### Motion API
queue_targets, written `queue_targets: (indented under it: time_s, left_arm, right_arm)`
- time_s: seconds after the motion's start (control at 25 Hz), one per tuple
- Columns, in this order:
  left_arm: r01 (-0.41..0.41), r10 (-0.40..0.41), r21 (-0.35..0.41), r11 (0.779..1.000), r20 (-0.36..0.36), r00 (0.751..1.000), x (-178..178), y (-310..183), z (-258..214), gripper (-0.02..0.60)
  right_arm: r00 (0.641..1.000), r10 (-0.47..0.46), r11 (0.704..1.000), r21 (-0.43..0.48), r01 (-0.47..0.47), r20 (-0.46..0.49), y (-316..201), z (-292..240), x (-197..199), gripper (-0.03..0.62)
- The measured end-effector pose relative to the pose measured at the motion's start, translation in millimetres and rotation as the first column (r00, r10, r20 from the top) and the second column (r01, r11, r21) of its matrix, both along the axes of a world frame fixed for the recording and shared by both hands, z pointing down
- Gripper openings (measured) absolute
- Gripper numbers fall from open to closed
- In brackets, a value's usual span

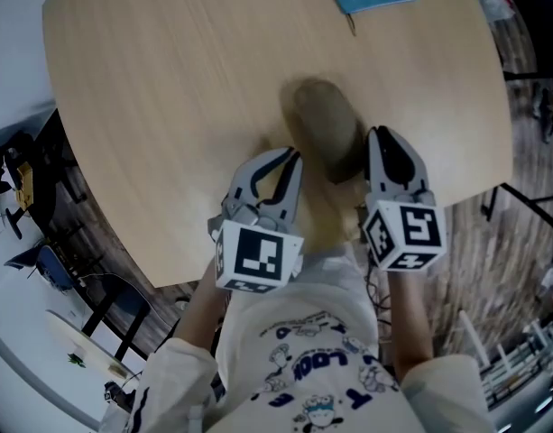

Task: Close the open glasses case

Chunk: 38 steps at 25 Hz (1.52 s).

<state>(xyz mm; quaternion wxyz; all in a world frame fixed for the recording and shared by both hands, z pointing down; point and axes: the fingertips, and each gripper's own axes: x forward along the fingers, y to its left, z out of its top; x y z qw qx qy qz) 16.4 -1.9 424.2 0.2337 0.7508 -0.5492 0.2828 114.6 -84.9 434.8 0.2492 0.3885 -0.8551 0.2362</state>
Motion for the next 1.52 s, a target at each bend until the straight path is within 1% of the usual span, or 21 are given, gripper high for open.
queue_targets:
  time_s: [0.04,0.08,0.12,0.16,0.2,0.24,0.32,0.36,0.4,0.52,0.56,0.6,0.64,0.68,0.76,0.84,0.92,1.04,1.12,1.28,1.52]
  left_arm:
    - [-0.052,0.051,0.028,0.998,0.042,0.998,-2,-1,-5,0.027]
    - [-0.121,0.116,0.054,0.991,0.096,0.989,-3,-4,-10,0.081]
    - [-0.21,0.196,0.07,0.975,0.165,0.967,-1,-7,-13,0.131]
    - [-0.312,0.286,0.071,0.947,0.251,0.925,2,-10,-15,0.165]
    - [-0.417,0.375,0.056,0.907,0.345,0.86,6,-12,-15,0.196]
    - [-0.514,0.453,0.029,0.857,0.435,0.779,9,-15,-15,0.226]
    - [-0.658,0.561,-0.034,0.752,0.556,0.613,17,-20,-14,0.269]
    - [-0.706,0.599,-0.064,0.705,0.586,0.545,21,-22,-13,0.278]
    - [-0.744,0.633,-0.095,0.661,0.603,0.485,24,-24,-13,0.292]
    - [-0.822,0.706,-0.205,0.53,0.645,0.294,34,-28,-6,0.315]
    - [-0.838,0.716,-0.238,0.492,0.658,0.233,38,-29,-2,0.327]
    - [-0.848,0.721,-0.263,0.459,0.668,0.183,42,-30,1,0.327]
    - [-0.856,0.724,-0.282,0.434,0.675,0.145,46,-31,4,0.33]
    - [-0.86,0.725,-0.298,0.414,0.679,0.114,50,-30,7,0.33]
    - [-0.863,0.729,-0.326,0.385,0.682,0.067,57,-29,12,0.33]
    - [-0.864,0.735,-0.348,0.364,0.677,0.036,62,-27,19,0.33]
    - [-0.861,0.741,-0.368,0.351,0.671,0.015,65,-26,26,0.33]
    - [-0.857,0.732,-0.381,0.347,0.681,-0.007,66,-26,32,0.33]
    - [-0.859,0.726,-0.381,0.341,0.687,-0.017,68,-28,33,0.33]
    - [-0.869,0.727,-0.371,0.327,0.687,-0.02,72,-27,34,0.33]
    - [-0.874,0.732,-0.366,0.319,0.681,-0.018,71,-26,36,0.33]
  right_arm:
    - [1.0,0.012,1.0,-0.022,-0.012,0.001,11,1,7,0.021]
    - [1.0,0.025,0.999,-0.043,-0.025,0.002,22,3,15,0.021]
    - [0.999,0.035,0.997,-0.064,-0.035,0.001,33,4,21,0.021]
    - [0.999,0.043,0.995,-0.086,-0.042,0.002,43,6,26,0.021]
    - [0.999,0.048,0.993,-0.111,-0.047,0.005,53,7,29,0.023]
    - [0.999,0.05,0.989,-0.137,-0.047,0.012,63,7,30,0.028]
    - [0.999,0.04,0.983,-0.179,-0.035,0.024,83,9,27,0.096]
    - [0.999,0.03,0.982,-0.189,-0.025,0.025,91,11,24,0.129]
    - [1.0,0.014,0.981,-0.193,-0.01,0.022,98,12,21,0.14]
    - [1.0,-0.028,0.979,-0.202,0.025,-0.009,111,18,11,0.15]
    - [0.999,-0.028,0.977,-0.211,0.023,-0.021,114,22,9,0.15]
    - [0.999,-0.024,0.975,-0.222,0.016,-0.032,116,26,7,0.15]
    - [0.999,-0.021,0.972,-0.234,0.01,-0.041,118,31,5,0.151]
    - [0.999,-0.018,0.97,-0.244,0.006,-0.049,119,34,3,0.152]
    - [0.998,-0.013,0.968,-0.253,-0.005,-0.068,119,38,-2,0.152]
    - [0.996,-0.004,0.968,-0.251,-0.018,-0.091,116,41,-7,0.152]
    - [0.994,0.002,0.967,-0.252,-0.029,-0.108,113,44,-11,0.15]
    - [0.991,0.014,0.966,-0.254,-0.048,-0.136,109,46,-15,0.144]
    - [0.988,0.024,0.967,-0.248,-0.062,-0.153,106,46,-14,0.096]
    - [0.979,0.002,0.974,-0.221,-0.048,-0.203,107,47,-8,0.081]
    - [0.97,-0.032,0.977,-0.212,-0.021,-0.24,112,49,-10,0.034]
